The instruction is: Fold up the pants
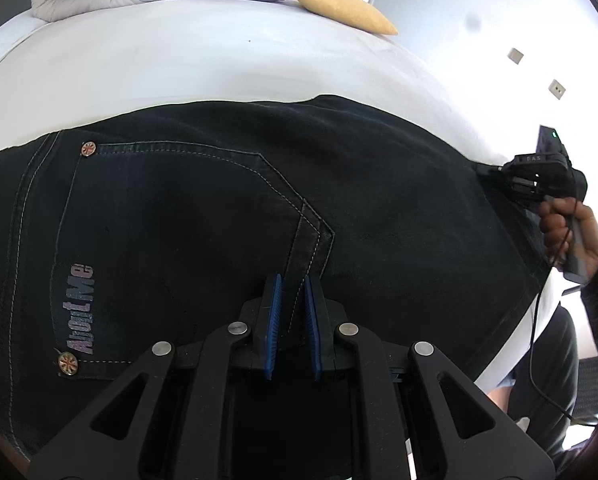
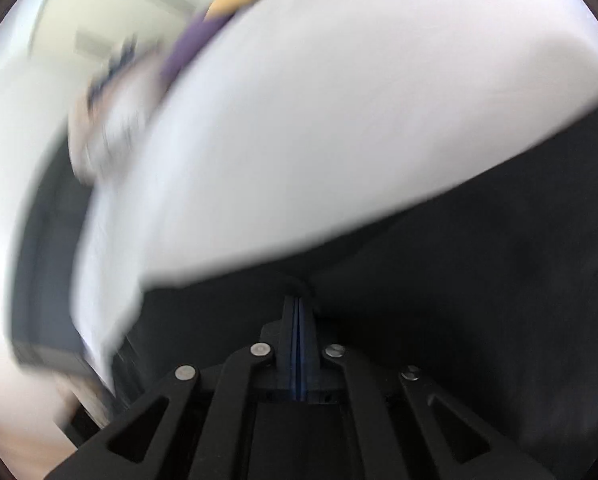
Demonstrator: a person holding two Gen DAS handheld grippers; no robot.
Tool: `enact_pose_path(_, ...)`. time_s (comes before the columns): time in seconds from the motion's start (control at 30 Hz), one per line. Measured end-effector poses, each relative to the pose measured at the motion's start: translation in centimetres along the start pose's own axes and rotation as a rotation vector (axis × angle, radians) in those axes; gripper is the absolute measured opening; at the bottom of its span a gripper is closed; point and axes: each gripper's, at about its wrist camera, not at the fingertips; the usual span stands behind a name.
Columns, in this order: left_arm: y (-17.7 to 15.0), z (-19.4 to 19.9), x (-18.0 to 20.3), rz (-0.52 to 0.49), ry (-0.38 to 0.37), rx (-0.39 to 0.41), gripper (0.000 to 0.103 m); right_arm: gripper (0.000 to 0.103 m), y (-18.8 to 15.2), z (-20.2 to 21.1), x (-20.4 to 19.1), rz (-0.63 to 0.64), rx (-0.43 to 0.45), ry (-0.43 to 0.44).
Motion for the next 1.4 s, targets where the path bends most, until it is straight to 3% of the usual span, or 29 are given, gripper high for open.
enact_pose_path(0.07,-0.2,0.1,-0.1,0.012,-0.004,0.011,0.012,0.001,-0.4,2.8,1.0,-0.035,0.193,-0.111)
enact_pose_path(0.13,-0.8,0.5,-0.5,0.02,-0.008,0.019,0.012,0.015,-1.2,4.8,2.4,-0.099,0.262,-0.109)
enact_pose_path(0.17,-1.1,0.6,-0.7,0.024,-0.009,0.022,0.012,0.023,-2.1,5.4,2.6,-0.118,0.252,-0.074)
enact_pose_path(0.23,-1.2,0.6,-0.8,0.033,-0.008,0.026,0.012,0.024,-3.7,5.7,1.7,-0.065,0.196,-0.03)
enact_pose_path(0.33,-1.3,0.7,-0.8,0.039,0.008,0.029,0.012,0.023,-5.6,4.0,-0.8,0.077,0.047,0.033)
enact_pose_path(0.4,-1.5,0.8,-0.5,0.029,0.021,0.025,0.012,0.023,-6.2,2.3,-1.5,0.11,-0.019,0.014)
enact_pose_path(0.43,-1.7,0.9,-0.4,0.025,0.024,0.022,0.012,0.022,-6.4,1.3,-1.6,0.092,-0.023,0.006)
enact_pose_path(0.47,-1.6,0.9,-0.3,0.024,0.024,0.02,0.012,0.01,-6.3,1.1,-1.0,0.051,-0.016,0.019)
enact_pose_path(0.5,-1.6,0.9,-0.2,0.022,0.023,0.018,0.012,0.0,-5.9,1.6,0.7,-0.011,0.002,0.034)
enact_pose_path(0.57,-1.9,1.1,-0.3,0.024,0.016,0.021,0.012,0.0,-6.2,4.8,4.9,-0.107,0.088,0.058)
enact_pose_path(0.73,-1.1,0.5,0.2,0.033,0.015,0.031,0.012,0.0,-8.5,13.6,13.5,-0.322,0.367,0.017)
enact_pose_path(0.77,-1.2,0.5,0.1,0.033,0.014,0.033,0.012,0.0,-9.2,15.1,14.2,-0.345,0.406,0.004)
enact_pose_path(0.83,-1.5,0.7,-0.2,0.039,0.007,0.038,0.012,0.003,-10.7,18.2,14.5,-0.392,0.472,-0.162)
enact_pose_path(0.87,-1.6,0.7,-0.3,0.043,0.004,0.039,0.012,0.008,-11.6,19.5,14.7,-0.429,0.506,-0.185)
enact_pose_path(0.9,-1.6,0.6,-0.5,0.046,0.003,0.041,0.012,0.016,-12.2,20.3,14.9,-0.446,0.517,-0.145)
enact_pose_path(1.0,-2.0,0.8,-0.5,0.05,0.009,0.047,0.012,0.022,-12.3,20.5,11.4,-0.356,0.511,-0.058)
enact_pose_path(1.03,-2.0,0.9,-0.4,0.05,0.015,0.046,0.012,0.024,-11.7,20.0,9.1,-0.283,0.495,-0.029)
enact_pose_path(1.1,-2.2,1.1,-0.4,0.052,0.019,0.044,0.012,0.039,-11.0,18.2,5.1,-0.16,0.413,0.049)
enact_pose_path(1.2,-2.1,0.8,0.0,0.059,0.019,0.042,0.012,0.049,-9.2,12.7,0.2,-0.037,0.204,0.186)
enact_pose_path(1.33,-1.8,0.9,0.2,0.059,0.025,0.036,0.012,0.052,-7.6,3.3,-3.7,0.03,-0.119,0.163)
enact_pose_path(1.4,-1.6,0.8,0.2,0.06,0.023,0.037,0.012,0.052,-7.2,0.6,-3.2,-0.015,-0.197,0.132)
Point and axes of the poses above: each gripper's, at about its wrist camera, not at the fingertips, and z roughly against the way its jaws point, x to its right, y to its top, and after that the axes turned 13 degrees about -x, right-handed
